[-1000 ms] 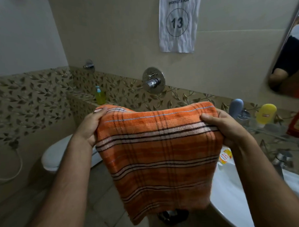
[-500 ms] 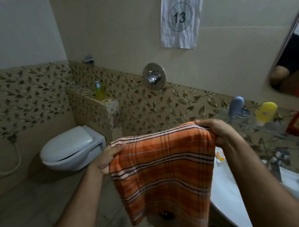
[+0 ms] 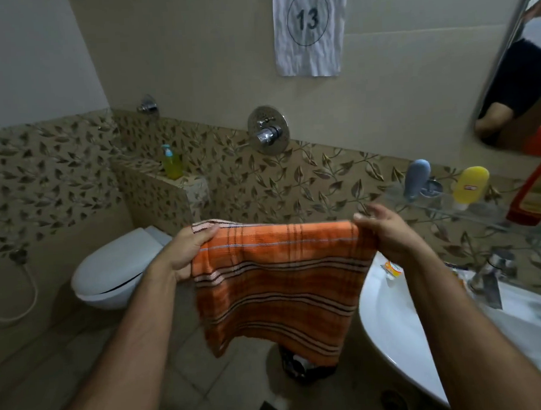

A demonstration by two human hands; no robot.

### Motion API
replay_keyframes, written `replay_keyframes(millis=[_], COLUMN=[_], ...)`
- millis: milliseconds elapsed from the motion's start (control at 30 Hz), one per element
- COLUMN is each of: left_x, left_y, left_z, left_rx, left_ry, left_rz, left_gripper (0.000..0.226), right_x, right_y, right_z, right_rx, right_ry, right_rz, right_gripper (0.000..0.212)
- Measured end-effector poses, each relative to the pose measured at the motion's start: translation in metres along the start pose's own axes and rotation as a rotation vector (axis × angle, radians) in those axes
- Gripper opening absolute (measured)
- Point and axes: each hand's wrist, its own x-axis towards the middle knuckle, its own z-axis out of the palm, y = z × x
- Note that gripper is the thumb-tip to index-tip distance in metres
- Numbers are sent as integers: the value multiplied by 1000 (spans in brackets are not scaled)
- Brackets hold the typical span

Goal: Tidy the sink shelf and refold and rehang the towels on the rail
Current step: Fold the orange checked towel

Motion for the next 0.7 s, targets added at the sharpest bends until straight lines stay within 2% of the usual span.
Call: replay_keyframes(millis=[33,67,133,167,267,400,467,533,600,667,700], left_x=[1,1,2,4,6,11,12,9,2,-3,-3], left_y=[6,11,16,16,11,11,13,11,4,-2,-3], left_z=[-2,-3,-4,-4,-7,-16,-17,-18,-22,-25,-25], left_rx=[9,26,83,105,125,207,144,-69,-242,-230,-142], left_ry=[-6,-7,1,17,70,227,272,193,7,-149,-171], left_rz=[26,43,64,69,39,52,51,-10,-3,61,97], left_gripper=[22,21,19,19,20,20,21,29,54,81,84], right_x=[-2,-5,-13,-17,-17,-11,-7,-4,-3,-4,-5], right_y=[-9,-15,-19,-15,0,-8,-15,-22,-27,-32,-35], right_z=[-2,-3,-1,1,7,4,5,11,19,24,23], right_rx=[6,13,-90,-173,-294,-194,-175,-154,-85,-7,28], right_ry=[-22,-65,-155,-184,-138,-48,-23,25,59,66,50], right_rz=[-64,-112,-101,-68,-29,-69,-106,-158,-168,-140,-122], right_gripper=[68,77,95,95,83,75,68,61,54,51,52])
